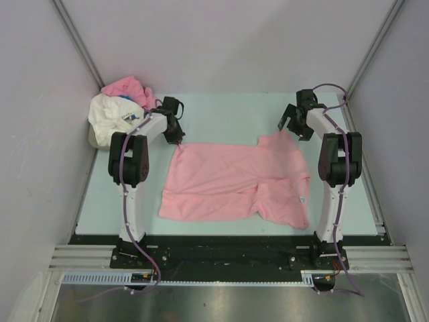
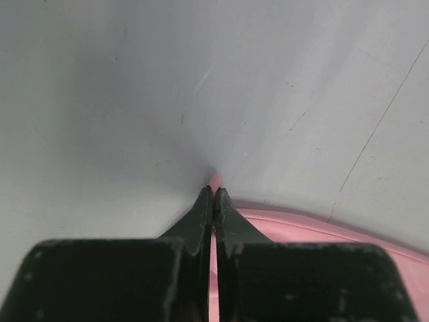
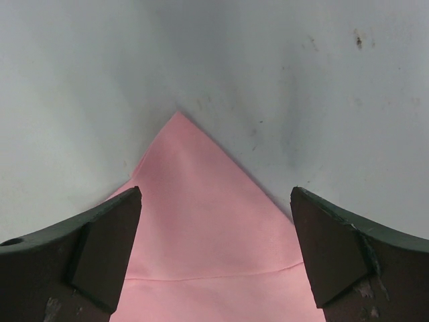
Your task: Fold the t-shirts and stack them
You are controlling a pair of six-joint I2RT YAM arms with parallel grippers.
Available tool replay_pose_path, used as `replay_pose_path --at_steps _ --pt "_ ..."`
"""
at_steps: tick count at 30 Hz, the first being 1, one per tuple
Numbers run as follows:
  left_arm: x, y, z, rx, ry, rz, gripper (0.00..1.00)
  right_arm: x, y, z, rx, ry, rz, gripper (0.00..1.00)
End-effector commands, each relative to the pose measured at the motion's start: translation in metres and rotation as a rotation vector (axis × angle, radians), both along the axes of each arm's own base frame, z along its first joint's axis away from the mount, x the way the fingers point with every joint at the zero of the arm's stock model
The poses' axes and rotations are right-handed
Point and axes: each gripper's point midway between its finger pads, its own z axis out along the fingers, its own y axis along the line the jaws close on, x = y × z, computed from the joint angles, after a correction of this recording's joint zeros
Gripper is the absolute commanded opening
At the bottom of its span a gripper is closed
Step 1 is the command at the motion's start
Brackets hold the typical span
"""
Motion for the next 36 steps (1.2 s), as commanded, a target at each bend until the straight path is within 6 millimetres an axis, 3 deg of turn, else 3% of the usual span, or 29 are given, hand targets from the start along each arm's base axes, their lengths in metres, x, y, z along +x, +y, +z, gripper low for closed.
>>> replay_pose_path --at_steps 1,9,13,20,26,36 --pt "-0.004 0.013 -0.002 0.029 0.008 0.014 0.00 0.013 -0.011 -0.010 0.046 -0.015 -0.045 0.98" --pt "-0.002 0.020 -0.001 0.030 0.006 0.025 0.00 0.032 -0.002 -0.027 0.084 0.003 -0.038 0.95" --pt "-0.002 0.025 -0.003 0.031 0.009 0.035 0.00 0.034 0.014 -0.032 0.079 0.011 -0.004 0.92" --pt "-0.006 0.029 -0.006 0.023 0.012 0.042 0.00 0.025 0.018 -0.041 0.061 0.044 0.011 0.74" --pt "-0.007 0.030 -0.009 0.017 0.018 0.043 0.00 0.018 0.017 -0.052 0.056 0.068 0.008 0.68" --pt "-0.007 0.031 -0.012 0.018 0.021 0.045 0.00 0.011 0.042 -0.070 0.058 0.096 0.056 0.46"
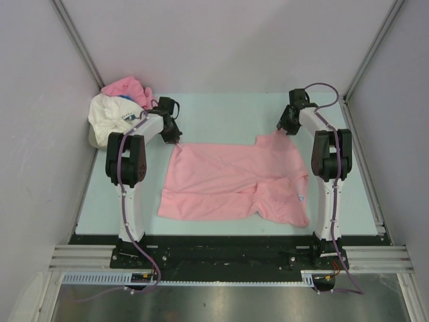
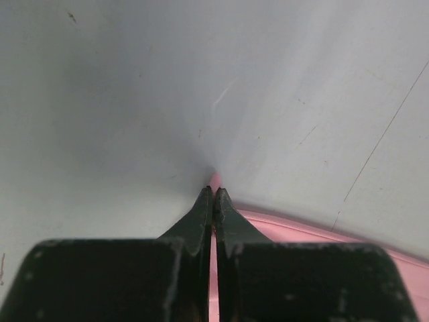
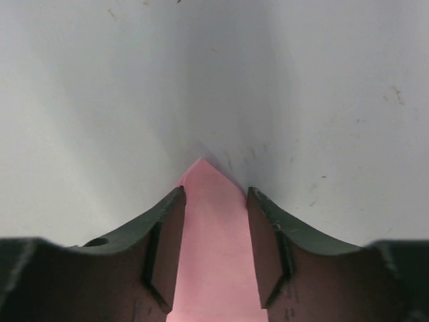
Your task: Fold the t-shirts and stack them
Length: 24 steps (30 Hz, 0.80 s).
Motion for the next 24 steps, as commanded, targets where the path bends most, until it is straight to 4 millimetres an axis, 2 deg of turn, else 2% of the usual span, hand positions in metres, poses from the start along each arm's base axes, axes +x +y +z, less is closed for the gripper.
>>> replay_pose_path --at_steps 1,4,10,13,16,19,24 --pt "-0.011 0.020 -0.011 0.045 0.045 0.020 0.00 -0.023 0.025 -0.045 0.008 0.117 0.054 0.46" --pt "-0.012 0.020 -0.011 0.044 0.047 0.018 0.00 -0.024 0.029 -0.050 0.011 0.124 0.056 0.43" --pt "-0.011 0.019 -0.008 0.044 0.037 0.012 0.00 -0.022 0.030 -0.055 0.011 0.133 0.061 0.21" --pt "-0.010 0.019 -0.007 0.040 0.033 0.011 0.00 -0.020 0.025 -0.053 0.002 0.129 0.051 0.03" --pt "-0.007 0.018 -0.001 0.039 0.019 0.008 0.00 -0.017 0.023 -0.045 -0.012 0.113 0.056 0.00" --pt "0.000 0.017 0.019 0.035 -0.028 0.004 0.00 -0.012 0.019 -0.022 -0.028 0.072 0.062 0.00" --pt "0.009 0.018 0.058 0.044 -0.091 -0.005 0.00 -0.004 0.012 0.036 -0.059 -0.038 0.066 0.00"
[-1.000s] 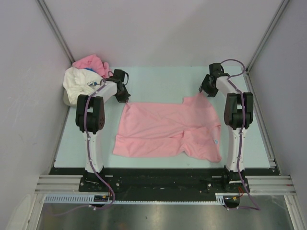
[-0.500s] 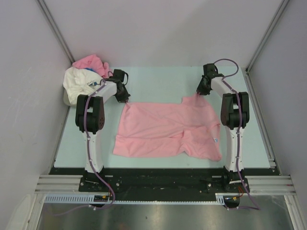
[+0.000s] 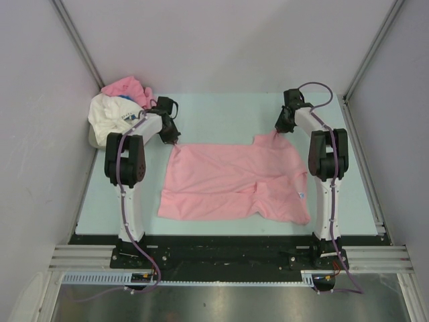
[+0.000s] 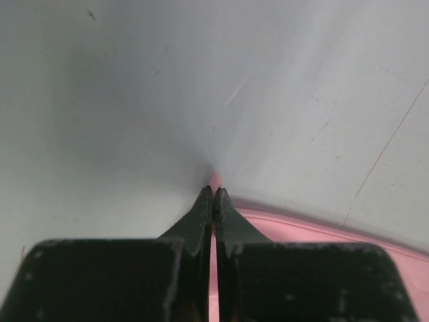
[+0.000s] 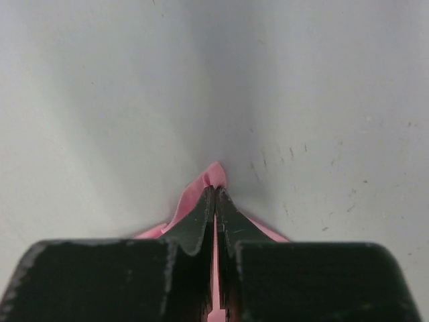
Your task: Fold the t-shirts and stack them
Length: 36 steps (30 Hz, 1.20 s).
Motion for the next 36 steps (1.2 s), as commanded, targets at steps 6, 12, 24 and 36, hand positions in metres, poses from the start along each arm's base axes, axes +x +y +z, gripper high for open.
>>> replay_pose_path --at_steps 6,12,24,36 --pt "0.012 0.020 0.088 0.058 -0.154 0.002 0.00 -0.014 -0.013 0.094 -0.071 -0.113 0.046 0.00" --pt "0.012 0.020 0.114 0.057 -0.208 -0.012 0.00 -0.020 -0.005 0.120 -0.053 -0.183 0.081 0.00" --pt "-0.024 0.028 0.141 0.058 -0.251 0.016 0.00 -0.064 0.011 0.173 -0.070 -0.271 0.120 0.00" --pt "-0.084 0.029 0.113 0.003 -0.224 0.059 0.00 -0.135 -0.003 0.184 -0.130 -0.266 0.084 0.00"
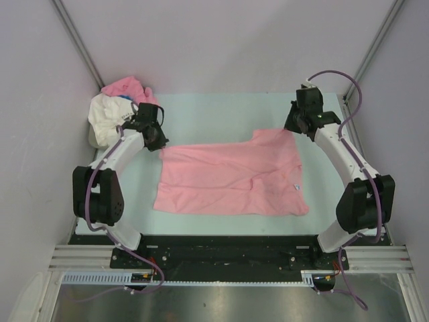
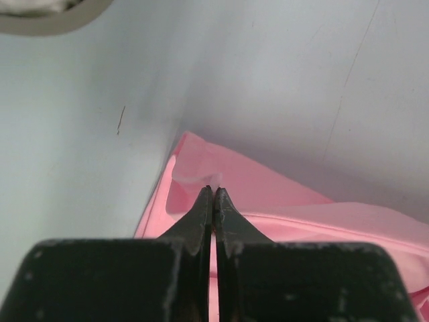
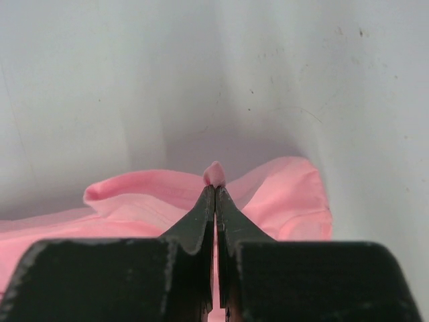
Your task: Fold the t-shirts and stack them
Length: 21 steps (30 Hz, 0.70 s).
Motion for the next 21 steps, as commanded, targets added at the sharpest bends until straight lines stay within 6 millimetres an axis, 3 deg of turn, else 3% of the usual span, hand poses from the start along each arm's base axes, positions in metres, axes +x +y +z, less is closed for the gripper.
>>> replay_pose_path --at_steps 1,8,15,21 --pt "-0.007 0.003 0.007 -0.033 -0.059 0.044 0.00 -0.024 -0.013 0.010 -0.042 -0.017 -0.035 0.00" --pt "-0.023 0.012 0.007 0.001 -0.069 0.065 0.00 -0.062 -0.023 0.013 -0.069 -0.027 -0.063 0.00" --pt "-0.033 0.015 -0.002 0.024 -0.050 0.057 0.00 -0.099 -0.020 0.012 -0.097 -0.018 -0.060 0.00" --pt "-0.053 0.008 -0.018 0.037 -0.009 0.030 0.00 -0.125 -0.019 -0.010 -0.103 0.042 -0.065 0.00"
